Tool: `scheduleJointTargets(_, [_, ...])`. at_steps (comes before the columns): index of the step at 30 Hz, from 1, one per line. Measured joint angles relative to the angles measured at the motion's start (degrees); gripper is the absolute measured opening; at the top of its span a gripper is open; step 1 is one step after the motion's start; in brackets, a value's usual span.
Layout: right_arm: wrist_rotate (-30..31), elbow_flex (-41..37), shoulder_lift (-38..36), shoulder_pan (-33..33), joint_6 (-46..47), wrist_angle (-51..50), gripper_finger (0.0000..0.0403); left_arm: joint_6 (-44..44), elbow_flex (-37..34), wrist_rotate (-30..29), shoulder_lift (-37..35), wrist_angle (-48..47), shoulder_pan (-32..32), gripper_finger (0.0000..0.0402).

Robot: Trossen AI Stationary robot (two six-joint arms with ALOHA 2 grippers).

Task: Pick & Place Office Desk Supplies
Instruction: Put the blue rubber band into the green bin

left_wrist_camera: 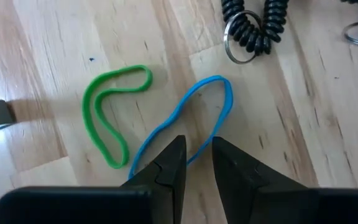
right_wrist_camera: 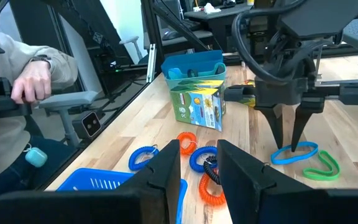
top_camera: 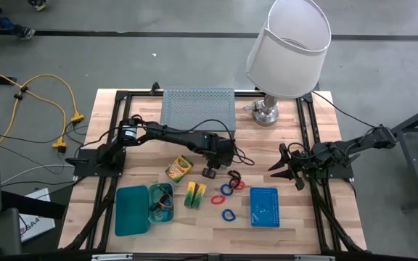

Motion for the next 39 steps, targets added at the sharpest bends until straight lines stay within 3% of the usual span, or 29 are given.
scheduleJointTargets(10, [0.00,-0.01,0.00,0.00,0.00,0.00,0.0094,3.37,0.00,0.02,0.00,-0.41,0.00,0.0068])
scheduleJointTargets(23, [0.00,0.00,-0.02,0.00,0.00,0.00,0.0094,2.82,0.00,0.03,0.00,-1.33,0.00,0.0003])
scheduleJointTargets(31, [0.00,0.01,-0.02,0.00,0.00,0.00,0.0094,2.27,0.00,-0.35,0.00,-1.10,0.00,0.0001])
scheduleJointTargets(39, [0.00,-0.01,-0.02,0.00,0.00,0.00,0.0094,1.95,-0.02,-4.99,-1.18,-0.33,-1.31,0.0001])
